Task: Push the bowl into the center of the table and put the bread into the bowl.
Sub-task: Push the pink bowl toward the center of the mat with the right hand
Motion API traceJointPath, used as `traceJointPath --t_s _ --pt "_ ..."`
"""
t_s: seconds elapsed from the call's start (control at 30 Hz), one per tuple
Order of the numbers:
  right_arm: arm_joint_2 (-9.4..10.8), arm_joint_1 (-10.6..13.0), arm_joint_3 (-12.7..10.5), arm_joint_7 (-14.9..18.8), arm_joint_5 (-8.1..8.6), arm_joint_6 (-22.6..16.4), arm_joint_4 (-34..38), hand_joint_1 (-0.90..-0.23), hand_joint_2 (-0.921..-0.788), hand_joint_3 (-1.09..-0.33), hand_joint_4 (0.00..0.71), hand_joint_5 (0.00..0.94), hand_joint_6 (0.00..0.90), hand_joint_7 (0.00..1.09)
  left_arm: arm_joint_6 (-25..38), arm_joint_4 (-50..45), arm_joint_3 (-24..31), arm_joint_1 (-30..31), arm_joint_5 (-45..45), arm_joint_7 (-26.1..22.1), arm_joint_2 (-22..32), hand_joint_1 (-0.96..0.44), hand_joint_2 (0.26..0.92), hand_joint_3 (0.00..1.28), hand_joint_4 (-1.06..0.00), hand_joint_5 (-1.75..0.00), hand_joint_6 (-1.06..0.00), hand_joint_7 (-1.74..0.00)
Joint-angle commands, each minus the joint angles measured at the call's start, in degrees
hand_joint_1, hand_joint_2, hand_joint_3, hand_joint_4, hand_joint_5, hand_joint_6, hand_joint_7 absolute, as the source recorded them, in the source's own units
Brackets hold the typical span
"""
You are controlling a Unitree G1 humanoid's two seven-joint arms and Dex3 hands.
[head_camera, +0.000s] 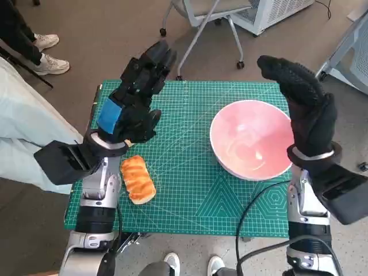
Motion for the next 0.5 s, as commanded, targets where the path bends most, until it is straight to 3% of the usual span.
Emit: traceJointPath --t_s 0.03,0.17,0.4,0.5 --pt "0.29 1.15 0.31 0.00 -0.35 1.00 -0.18 -0.651 -0.921 -0.745 0.171 0.001 0.001 0.56 -0.27 -0.98 -0.32 -0.10 0.35 0.29 -0.37 -0.65 0.921 0.61 -0.05 0.00 0.00 -0.38" --pt "-0.95 1.82 -0.58 1.13 0.97 1.38 -0.34 -0.661 -0.921 -0.738 0.174 0.002 0.001 0.56 -0.30 -1.27 -0.39 0.25 0.24 0.46 -0.60 -0.63 0.921 0.61 -0.05 0.00 0.00 -0.38" --pt "-0.95 1.90 -0.79 1.40 1.08 1.53 -0.47 -0.665 -0.921 -0.736 0.176 0.003 0.001 0.57 -0.30 -1.31 -0.42 0.27 0.26 0.53 -0.61 -0.63 0.921 0.61 -0.05 0.00 0.00 -0.38" --pt "-5.74 0.55 -9.18 1.17 4.41 -4.30 11.21 -0.653 -0.921 -0.718 0.188 0.003 0.059 0.48 -0.93 -0.95 -0.01 0.67 0.64 0.85 -0.31 -0.62 0.921 0.61 -0.06 0.00 0.00 -0.38"
